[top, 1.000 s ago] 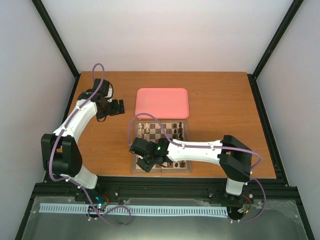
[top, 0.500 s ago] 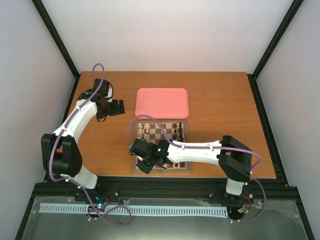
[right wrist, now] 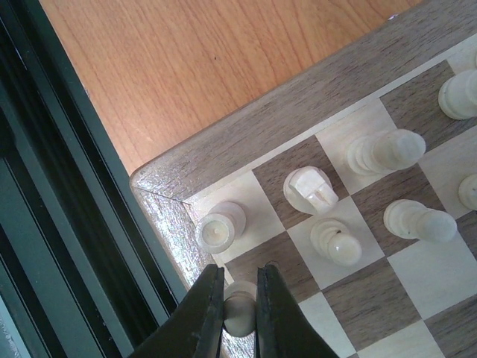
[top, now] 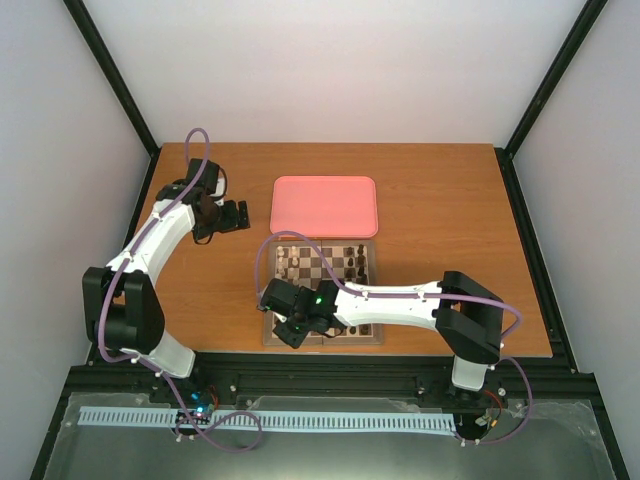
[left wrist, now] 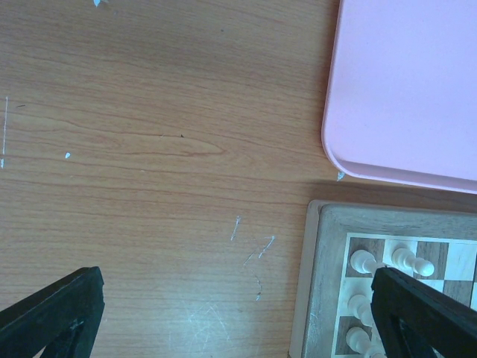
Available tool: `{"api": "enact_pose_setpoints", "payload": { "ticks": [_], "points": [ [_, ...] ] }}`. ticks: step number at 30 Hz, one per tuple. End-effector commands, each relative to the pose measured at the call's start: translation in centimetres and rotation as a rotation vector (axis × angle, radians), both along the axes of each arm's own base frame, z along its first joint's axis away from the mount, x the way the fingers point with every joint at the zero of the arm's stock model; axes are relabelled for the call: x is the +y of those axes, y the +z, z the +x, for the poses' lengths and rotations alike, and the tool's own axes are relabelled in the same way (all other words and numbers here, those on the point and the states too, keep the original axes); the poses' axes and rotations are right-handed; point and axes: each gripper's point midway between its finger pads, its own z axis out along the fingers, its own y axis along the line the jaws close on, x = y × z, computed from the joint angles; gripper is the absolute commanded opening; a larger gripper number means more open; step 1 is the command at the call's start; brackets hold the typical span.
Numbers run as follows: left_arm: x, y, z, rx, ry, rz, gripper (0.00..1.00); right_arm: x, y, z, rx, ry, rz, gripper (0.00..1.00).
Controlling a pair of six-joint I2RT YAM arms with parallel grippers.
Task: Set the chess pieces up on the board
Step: Place the chess piece on the chessboard.
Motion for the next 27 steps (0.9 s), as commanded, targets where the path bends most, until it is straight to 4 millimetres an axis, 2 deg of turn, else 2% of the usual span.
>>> {"api": "enact_pose_setpoints", "payload": {
  "ticks": [1,9,18,27],
  "points": [
    [-0.13,1.01,0.35,-0.038,-0.001,-0.003,1.0,0.17,-0.51,-0.01,-0.016,0.005,-0.002,0.07],
    [-0.13,0.91,0.23,-0.036,-0.001,-0.003,1.0,0.11,-1.08,0.04,-0.014,0.003,-0.014,0.12],
    [-0.14,0.9,0.25,-0.036,-0.001,-0.004,1.0,-0.16,-1.32,0.26,-0.022,-0.009,-0.026,0.25],
    [-0.12,0.9,0.22,-0.035,-0.001,-0.003,1.0,-0.67,-0.92,0.85,-0.049,-0.039,-0.036,0.26]
  ]
}}
